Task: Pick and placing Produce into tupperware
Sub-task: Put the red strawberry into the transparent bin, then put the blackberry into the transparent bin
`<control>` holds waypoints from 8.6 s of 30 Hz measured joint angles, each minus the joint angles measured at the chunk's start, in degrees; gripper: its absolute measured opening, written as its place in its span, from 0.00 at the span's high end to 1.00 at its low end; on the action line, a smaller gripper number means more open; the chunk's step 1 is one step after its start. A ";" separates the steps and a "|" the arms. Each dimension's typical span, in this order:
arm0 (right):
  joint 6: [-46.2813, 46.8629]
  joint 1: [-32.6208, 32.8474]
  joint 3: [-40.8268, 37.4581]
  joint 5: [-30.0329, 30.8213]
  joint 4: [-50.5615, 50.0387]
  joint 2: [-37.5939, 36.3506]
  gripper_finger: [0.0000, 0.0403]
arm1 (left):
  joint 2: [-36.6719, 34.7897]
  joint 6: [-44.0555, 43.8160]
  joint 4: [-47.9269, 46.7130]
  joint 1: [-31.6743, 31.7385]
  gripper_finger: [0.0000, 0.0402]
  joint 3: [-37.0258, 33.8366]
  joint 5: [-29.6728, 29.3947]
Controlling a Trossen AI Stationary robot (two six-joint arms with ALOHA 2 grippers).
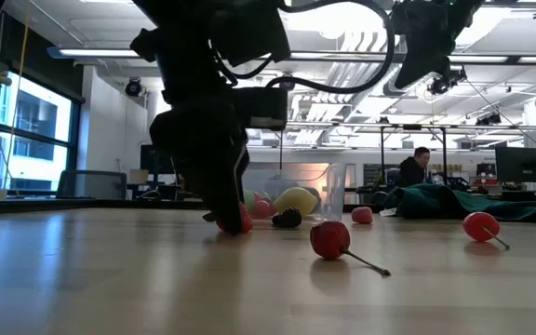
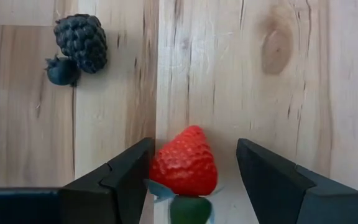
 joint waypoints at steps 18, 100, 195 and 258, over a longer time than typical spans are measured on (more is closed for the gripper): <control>0.02 0.00 0.00 0.01 0.04 0.00 1.00 | 0.00 -0.51 -1.56 0.02 0.53 0.00 -1.00; 0.02 0.01 0.00 0.01 0.09 -0.01 1.00 | 4.31 17.51 -9.98 24.79 0.63 16.52 0.05; 0.02 0.00 -0.04 0.02 0.26 0.00 1.00 | -4.74 4.46 1.02 5.05 0.58 5.35 -4.72; 0.02 0.02 0.00 0.00 0.30 0.00 1.00 | 4.35 4.48 9.88 3.72 0.58 3.41 -9.15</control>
